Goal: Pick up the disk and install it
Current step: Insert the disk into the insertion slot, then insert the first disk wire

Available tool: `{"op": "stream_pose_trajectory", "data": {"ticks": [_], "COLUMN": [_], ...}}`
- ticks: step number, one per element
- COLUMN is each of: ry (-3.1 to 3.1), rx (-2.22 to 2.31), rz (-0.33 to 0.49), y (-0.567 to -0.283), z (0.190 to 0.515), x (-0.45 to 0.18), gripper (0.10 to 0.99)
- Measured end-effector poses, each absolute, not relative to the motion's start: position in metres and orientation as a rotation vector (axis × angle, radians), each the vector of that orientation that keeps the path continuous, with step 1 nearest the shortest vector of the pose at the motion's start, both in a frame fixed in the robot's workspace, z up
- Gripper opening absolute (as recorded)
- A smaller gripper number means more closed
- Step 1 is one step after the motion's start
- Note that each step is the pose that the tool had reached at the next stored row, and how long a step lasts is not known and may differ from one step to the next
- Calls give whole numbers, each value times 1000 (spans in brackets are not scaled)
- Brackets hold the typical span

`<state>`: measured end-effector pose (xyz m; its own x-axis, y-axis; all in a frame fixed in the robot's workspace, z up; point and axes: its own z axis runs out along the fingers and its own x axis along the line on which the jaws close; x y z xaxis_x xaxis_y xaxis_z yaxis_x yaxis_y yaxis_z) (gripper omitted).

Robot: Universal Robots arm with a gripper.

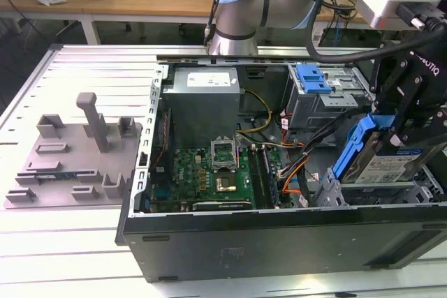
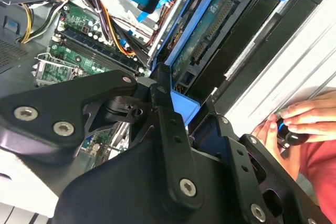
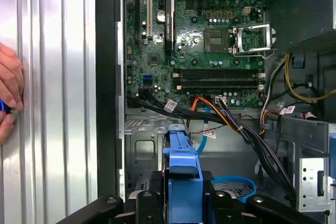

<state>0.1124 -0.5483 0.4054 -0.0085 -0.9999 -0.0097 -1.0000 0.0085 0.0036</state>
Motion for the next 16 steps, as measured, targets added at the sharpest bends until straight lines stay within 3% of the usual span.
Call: {"op": "stream_pose_trajectory", "data": {"ticks": [3,5,16], "ry": [2228,2228,2227], "rx": [-2209,-2209,-2209], "rz": [15,15,14], "y": [-548,-548,-548], "z": [405,405,404], "x": [112,112,112], "gripper": [431,565,565]}}
